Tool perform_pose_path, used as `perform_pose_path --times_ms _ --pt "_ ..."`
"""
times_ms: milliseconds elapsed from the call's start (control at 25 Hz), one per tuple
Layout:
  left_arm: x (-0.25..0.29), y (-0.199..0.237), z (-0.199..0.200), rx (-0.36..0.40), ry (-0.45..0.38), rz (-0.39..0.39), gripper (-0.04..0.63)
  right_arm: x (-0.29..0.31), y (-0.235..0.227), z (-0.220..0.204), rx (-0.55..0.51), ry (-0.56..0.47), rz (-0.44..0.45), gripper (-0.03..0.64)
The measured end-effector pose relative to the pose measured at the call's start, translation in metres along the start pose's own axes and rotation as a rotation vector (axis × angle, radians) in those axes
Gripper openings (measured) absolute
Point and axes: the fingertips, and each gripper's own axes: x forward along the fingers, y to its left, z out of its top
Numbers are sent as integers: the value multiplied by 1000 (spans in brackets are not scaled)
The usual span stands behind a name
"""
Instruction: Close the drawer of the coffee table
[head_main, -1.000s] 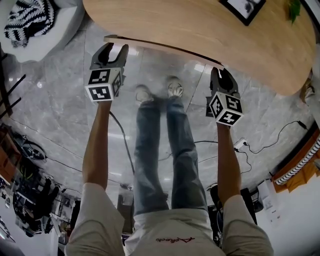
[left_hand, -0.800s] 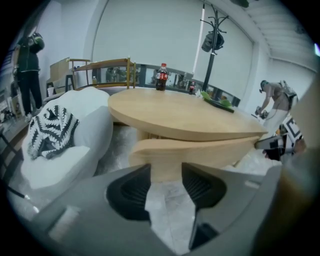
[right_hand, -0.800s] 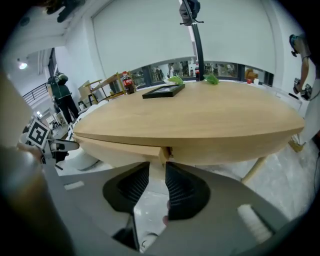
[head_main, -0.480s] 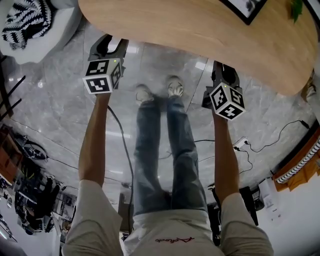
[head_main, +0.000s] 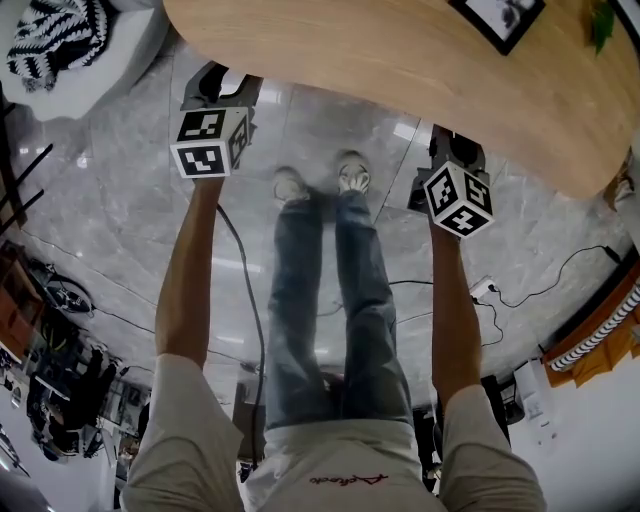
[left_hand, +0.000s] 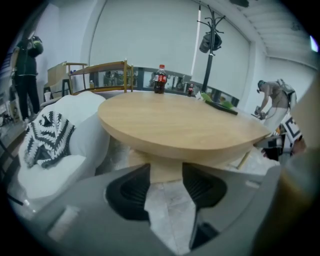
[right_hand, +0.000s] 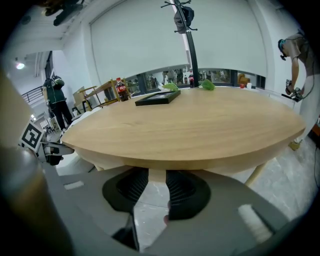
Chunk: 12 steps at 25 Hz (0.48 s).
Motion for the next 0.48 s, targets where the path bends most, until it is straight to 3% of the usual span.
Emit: perform_pose_path --times_ms 280,360,480 --pt "-2 -10 -8 -16 -4 -5 182 -2 8 -12 -21 47 13 111" --pt "-7 -16 -14 -14 2 -6 145 -6 12 -17 -26 55 19 73" --pt "-18 -21 -24 1 2 2 34 -13 18 -22 -41 58 30 6"
